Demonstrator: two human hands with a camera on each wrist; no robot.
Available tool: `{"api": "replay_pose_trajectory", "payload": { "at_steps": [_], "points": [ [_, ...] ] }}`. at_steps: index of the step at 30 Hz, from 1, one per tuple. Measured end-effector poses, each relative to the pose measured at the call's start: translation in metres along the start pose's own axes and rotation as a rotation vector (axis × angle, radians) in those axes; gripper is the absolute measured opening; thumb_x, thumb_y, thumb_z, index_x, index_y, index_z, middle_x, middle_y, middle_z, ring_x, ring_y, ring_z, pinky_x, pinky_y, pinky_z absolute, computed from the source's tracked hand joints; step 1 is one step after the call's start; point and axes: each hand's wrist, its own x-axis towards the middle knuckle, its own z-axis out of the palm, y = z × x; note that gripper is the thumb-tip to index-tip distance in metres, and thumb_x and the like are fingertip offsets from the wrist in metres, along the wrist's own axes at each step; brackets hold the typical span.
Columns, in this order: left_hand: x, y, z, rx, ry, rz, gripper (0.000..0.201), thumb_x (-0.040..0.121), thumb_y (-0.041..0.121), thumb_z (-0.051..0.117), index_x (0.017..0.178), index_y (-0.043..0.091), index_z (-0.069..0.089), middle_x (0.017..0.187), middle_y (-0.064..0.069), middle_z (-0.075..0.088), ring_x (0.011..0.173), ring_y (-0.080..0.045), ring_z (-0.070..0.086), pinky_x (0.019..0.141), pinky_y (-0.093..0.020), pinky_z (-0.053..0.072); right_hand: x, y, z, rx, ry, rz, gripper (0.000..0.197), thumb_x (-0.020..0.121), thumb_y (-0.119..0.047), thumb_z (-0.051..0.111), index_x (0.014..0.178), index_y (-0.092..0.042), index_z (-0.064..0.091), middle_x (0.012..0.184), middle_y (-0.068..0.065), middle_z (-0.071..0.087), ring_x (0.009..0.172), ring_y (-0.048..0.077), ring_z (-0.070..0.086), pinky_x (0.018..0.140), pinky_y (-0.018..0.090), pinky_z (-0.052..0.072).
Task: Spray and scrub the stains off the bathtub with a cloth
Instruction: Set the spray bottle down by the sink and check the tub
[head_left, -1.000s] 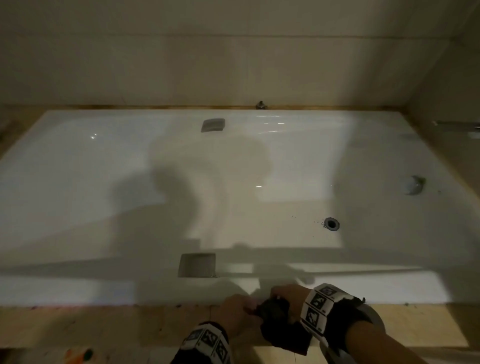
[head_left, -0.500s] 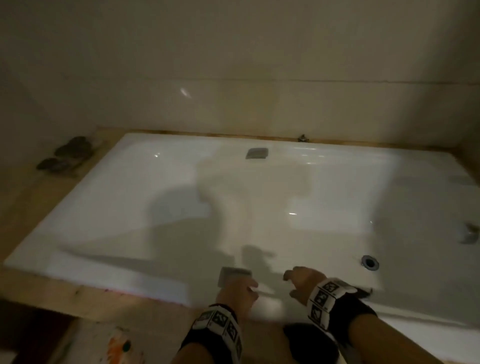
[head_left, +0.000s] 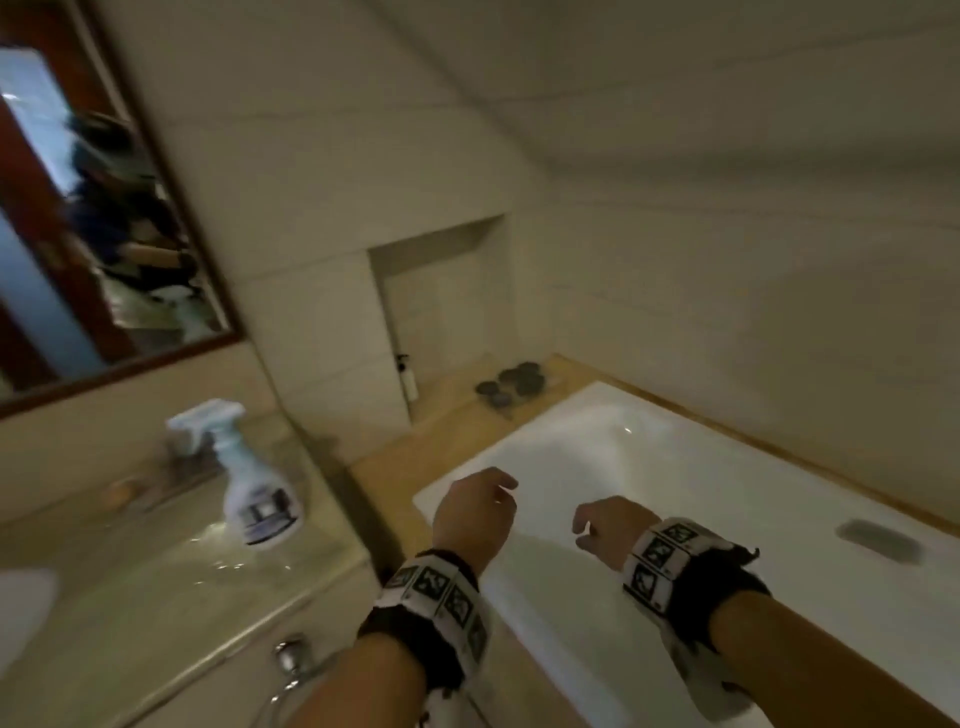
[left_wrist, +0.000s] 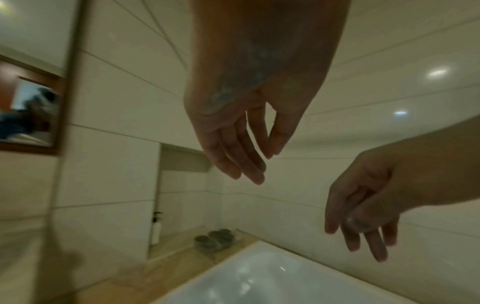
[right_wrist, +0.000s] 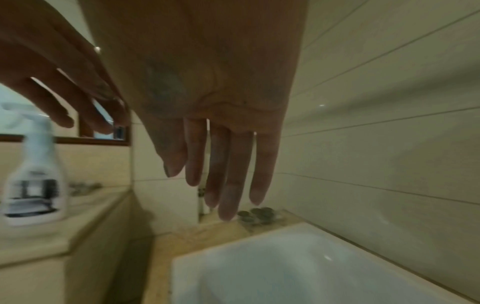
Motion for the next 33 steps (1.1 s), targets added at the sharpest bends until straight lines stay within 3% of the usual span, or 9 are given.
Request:
{"api": "replay_pose_trajectory", "payload": {
  "at_steps": [5, 8, 10, 14, 17, 20, 23, 28, 33],
  "points": [
    [0.036, -0.098, -0.122, 0.044, 0.299, -0.076, 0.026, 0.093, 0.016, 0.045, 0.111, 0.023, 0.062, 0.109, 0.000, 0.065, 0.097, -0.017, 0.062, 0.079, -0.021, 0.044, 0.066, -0.135, -0.020, -0.035, -0.048, -0.280, 0.036, 0.096, -0.029, 0.045, 0.130, -0.018, 0.048, 0.133, 0.005, 0.049, 0.119, 0.021, 0.048, 0.093, 0.025, 0.037],
    [0.053, -0.147, -0.189, 0.071, 0.562, 0.012, 0.025, 0.087, 0.012, 0.049, 0.106, 0.018, 0.063, 0.104, -0.001, 0.062, 0.096, -0.021, 0.060, 0.079, -0.029, 0.045, 0.107, -0.215, -0.040, -0.004, 0.082, -0.390, 0.041, 0.096, -0.024, 0.045, 0.137, -0.019, 0.039, 0.138, 0.005, 0.043, 0.123, 0.024, 0.046, 0.100, 0.032, 0.039],
    [0.064, -0.174, -0.225, 0.142, 0.612, 0.031, 0.032, 0.082, 0.005, 0.055, 0.111, 0.016, 0.061, 0.108, -0.003, 0.055, 0.100, -0.023, 0.055, 0.081, -0.030, 0.042, 0.134, -0.263, -0.053, 0.056, 0.152, -0.454, 0.045, 0.095, -0.022, 0.045, 0.138, -0.022, 0.034, 0.137, 0.006, 0.040, 0.121, 0.026, 0.047, 0.100, 0.035, 0.040],
    [0.094, -0.229, -0.269, 0.280, 0.450, -0.182, 0.054, 0.082, 0.021, 0.064, 0.132, 0.017, 0.045, 0.127, -0.007, 0.045, 0.117, -0.024, 0.045, 0.097, -0.031, 0.037, 0.186, -0.344, -0.065, 0.080, 0.121, -0.469, 0.063, 0.093, -0.023, 0.049, 0.146, -0.027, 0.017, 0.144, 0.004, 0.028, 0.125, 0.027, 0.043, 0.101, 0.038, 0.040],
    [0.108, -0.256, -0.276, 0.250, 0.289, -0.264, 0.055, 0.081, 0.032, 0.066, 0.131, 0.020, 0.047, 0.128, -0.005, 0.049, 0.117, -0.022, 0.047, 0.094, -0.029, 0.038, 0.209, -0.379, -0.066, 0.057, 0.092, -0.458, 0.065, 0.093, -0.017, 0.048, 0.148, -0.025, 0.013, 0.145, 0.009, 0.028, 0.125, 0.030, 0.042, 0.100, 0.039, 0.040],
    [0.115, -0.265, -0.277, 0.212, 0.226, -0.210, 0.027, 0.086, 0.025, 0.061, 0.111, 0.016, 0.063, 0.108, -0.003, 0.064, 0.102, -0.018, 0.059, 0.076, -0.023, 0.041, 0.228, -0.399, -0.061, 0.008, 0.032, -0.464, 0.063, 0.095, -0.019, 0.046, 0.149, -0.021, 0.013, 0.146, 0.014, 0.028, 0.130, 0.030, 0.036, 0.106, 0.038, 0.033],
    [0.120, -0.262, -0.279, 0.244, 0.190, -0.230, 0.012, 0.088, 0.023, 0.056, 0.089, 0.014, 0.063, 0.088, -0.004, 0.065, 0.090, -0.020, 0.063, 0.064, -0.022, 0.035, 0.239, -0.410, -0.052, 0.007, -0.032, -0.394, 0.059, 0.094, -0.024, 0.049, 0.146, -0.015, 0.023, 0.146, 0.014, 0.031, 0.131, 0.029, 0.036, 0.106, 0.035, 0.032],
    [0.126, -0.261, -0.275, 0.228, 0.175, -0.167, 0.020, 0.084, 0.017, 0.060, 0.067, 0.020, 0.050, 0.076, -0.001, 0.059, 0.086, -0.022, 0.063, 0.062, -0.023, 0.033, 0.239, -0.401, -0.051, 0.037, 0.080, -0.354, 0.043, 0.091, -0.013, 0.051, 0.132, -0.005, 0.041, 0.135, 0.018, 0.038, 0.119, 0.030, 0.046, 0.094, 0.031, 0.037],
    [0.137, -0.228, -0.254, 0.275, 0.058, -0.022, 0.013, 0.091, 0.022, 0.055, 0.097, 0.013, 0.061, 0.101, -0.009, 0.064, 0.100, -0.023, 0.060, 0.072, -0.023, 0.035, 0.226, -0.355, -0.058, 0.086, 0.101, -0.289, 0.037, 0.088, -0.019, 0.058, 0.121, -0.003, 0.050, 0.123, 0.018, 0.050, 0.109, 0.028, 0.053, 0.077, 0.026, 0.037]
  ]
}}
